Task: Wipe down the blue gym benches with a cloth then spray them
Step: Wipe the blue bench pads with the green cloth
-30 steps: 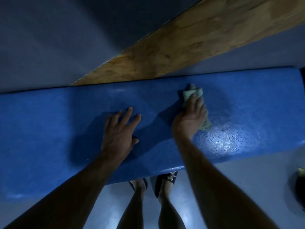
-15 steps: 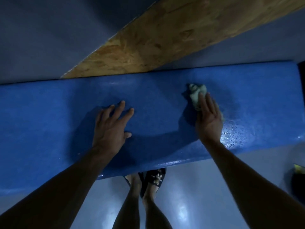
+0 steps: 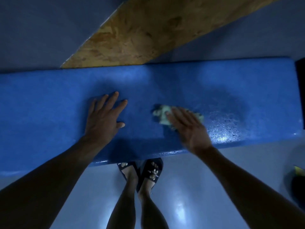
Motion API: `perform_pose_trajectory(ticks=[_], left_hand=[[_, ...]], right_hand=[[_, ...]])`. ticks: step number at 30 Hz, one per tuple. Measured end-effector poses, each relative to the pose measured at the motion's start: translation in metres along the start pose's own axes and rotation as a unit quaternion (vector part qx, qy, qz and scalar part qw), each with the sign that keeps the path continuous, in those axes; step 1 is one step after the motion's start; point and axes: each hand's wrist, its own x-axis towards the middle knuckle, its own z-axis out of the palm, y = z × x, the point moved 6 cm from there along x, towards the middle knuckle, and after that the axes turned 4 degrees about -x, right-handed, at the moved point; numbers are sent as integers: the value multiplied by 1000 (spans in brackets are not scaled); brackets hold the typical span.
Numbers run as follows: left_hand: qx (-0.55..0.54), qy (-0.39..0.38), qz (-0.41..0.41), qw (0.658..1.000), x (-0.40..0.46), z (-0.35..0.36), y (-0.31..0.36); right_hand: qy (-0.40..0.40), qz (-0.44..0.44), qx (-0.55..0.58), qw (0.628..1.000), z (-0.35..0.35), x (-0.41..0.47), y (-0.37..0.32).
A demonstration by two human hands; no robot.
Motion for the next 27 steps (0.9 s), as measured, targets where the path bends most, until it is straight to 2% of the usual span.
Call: perform_pose_trajectory(ticks=[2,4,7,8,9,12,15,17,19,22,25,27], left_hand=[[-7,9,4,1000,-10,-2,1],[-8,11,3,1000,-22,-3,1],[-17,7,-4,1000,-40,-3,0],[-14,2,-2,1000,-45,-2,-1],[-6,-7,2,1000,-50,1,-1],[10,-27,7,1000,-63,9,-1],[7,-37,-4,999,-72,15,1],[16,-43,-14,999,-75,17,1],[20,-43,-20,999,-75,20,3],[19,-53,-35,998,-73,22,7],[19,-55,-43,997,-72,22,8],[19,-55,-41,997,-71,23,8]], right_hand=[[13,131,30,991,-8,-20,39],[39,255,52,965,-3,-25,40],[68,436,105,891,10,-8,-10],[74,445,118,885,12,1,-37],[76,416,119,899,13,8,-68],[23,190,104,976,18,7,-156],[-1,25,101,995,19,-8,-151],[-5,-12,71,997,19,-19,-113],[6,51,53,997,14,-36,-56],[32,231,64,970,8,-66,9],[58,367,85,925,15,-69,-3],[58,377,99,919,20,-56,-45]])
